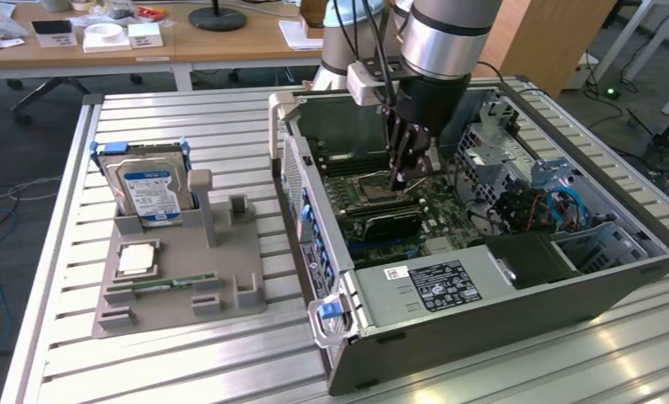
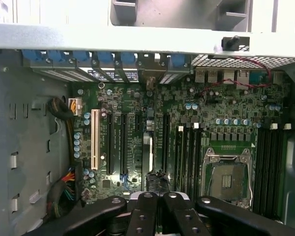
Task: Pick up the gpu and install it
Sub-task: 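Press down on the gpu until it lock into place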
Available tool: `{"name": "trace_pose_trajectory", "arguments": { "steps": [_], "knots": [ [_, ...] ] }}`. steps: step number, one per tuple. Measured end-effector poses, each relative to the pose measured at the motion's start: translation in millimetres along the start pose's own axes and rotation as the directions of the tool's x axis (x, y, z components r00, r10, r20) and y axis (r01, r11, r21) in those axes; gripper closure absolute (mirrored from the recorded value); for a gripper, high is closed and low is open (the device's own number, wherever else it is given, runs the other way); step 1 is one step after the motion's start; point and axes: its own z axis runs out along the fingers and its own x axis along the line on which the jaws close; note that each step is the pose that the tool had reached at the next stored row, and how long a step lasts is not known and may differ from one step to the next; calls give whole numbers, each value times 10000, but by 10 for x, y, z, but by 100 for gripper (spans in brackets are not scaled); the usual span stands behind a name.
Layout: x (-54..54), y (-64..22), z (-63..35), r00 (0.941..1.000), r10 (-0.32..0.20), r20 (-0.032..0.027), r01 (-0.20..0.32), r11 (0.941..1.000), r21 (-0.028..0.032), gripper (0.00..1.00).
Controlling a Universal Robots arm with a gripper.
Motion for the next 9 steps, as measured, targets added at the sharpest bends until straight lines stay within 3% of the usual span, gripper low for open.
{"name": "trace_pose_trajectory", "arguments": {
  "steps": [9],
  "knots": [
    [-23, -13, 79, 10000, -2, -1, 2, 10000, -1, 89]
  ]
}}
